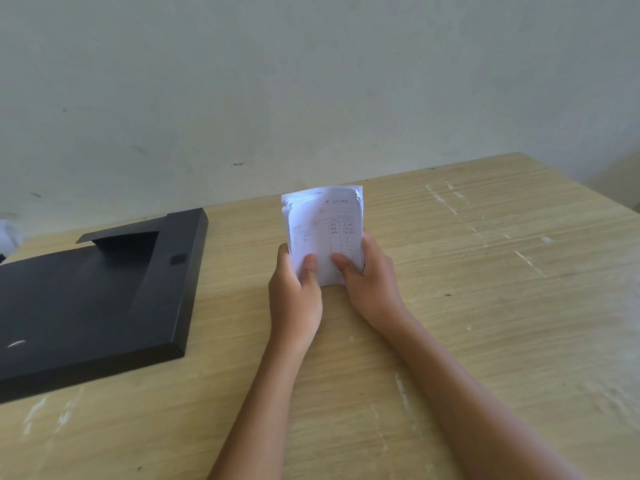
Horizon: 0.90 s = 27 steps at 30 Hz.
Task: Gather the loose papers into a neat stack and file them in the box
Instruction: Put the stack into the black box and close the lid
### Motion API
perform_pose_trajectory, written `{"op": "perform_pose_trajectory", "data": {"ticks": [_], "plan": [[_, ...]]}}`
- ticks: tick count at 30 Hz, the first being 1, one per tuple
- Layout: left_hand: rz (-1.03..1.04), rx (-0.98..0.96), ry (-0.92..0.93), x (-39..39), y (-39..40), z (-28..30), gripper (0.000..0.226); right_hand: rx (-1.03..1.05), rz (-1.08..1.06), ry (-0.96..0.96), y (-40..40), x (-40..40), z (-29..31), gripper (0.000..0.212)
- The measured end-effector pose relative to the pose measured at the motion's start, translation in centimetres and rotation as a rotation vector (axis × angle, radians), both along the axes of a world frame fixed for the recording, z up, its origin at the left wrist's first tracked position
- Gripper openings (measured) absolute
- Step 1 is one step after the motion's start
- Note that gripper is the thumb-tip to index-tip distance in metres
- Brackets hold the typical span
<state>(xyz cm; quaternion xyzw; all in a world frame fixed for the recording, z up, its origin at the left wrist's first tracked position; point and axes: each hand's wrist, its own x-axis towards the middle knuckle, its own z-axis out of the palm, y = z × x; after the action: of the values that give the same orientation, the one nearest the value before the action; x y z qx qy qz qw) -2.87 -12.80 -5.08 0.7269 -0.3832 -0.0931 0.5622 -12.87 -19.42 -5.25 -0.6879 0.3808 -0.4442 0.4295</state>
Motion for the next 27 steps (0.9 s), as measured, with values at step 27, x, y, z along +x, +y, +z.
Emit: {"op": "perform_pose_trajectory", "data": {"ticks": [27], "plan": [[0.086,0.064,0.078,8.8,15.5,5.1,0.021,0.098,0.502,0.074,10.2,7.3,5.3,0.040]]}}
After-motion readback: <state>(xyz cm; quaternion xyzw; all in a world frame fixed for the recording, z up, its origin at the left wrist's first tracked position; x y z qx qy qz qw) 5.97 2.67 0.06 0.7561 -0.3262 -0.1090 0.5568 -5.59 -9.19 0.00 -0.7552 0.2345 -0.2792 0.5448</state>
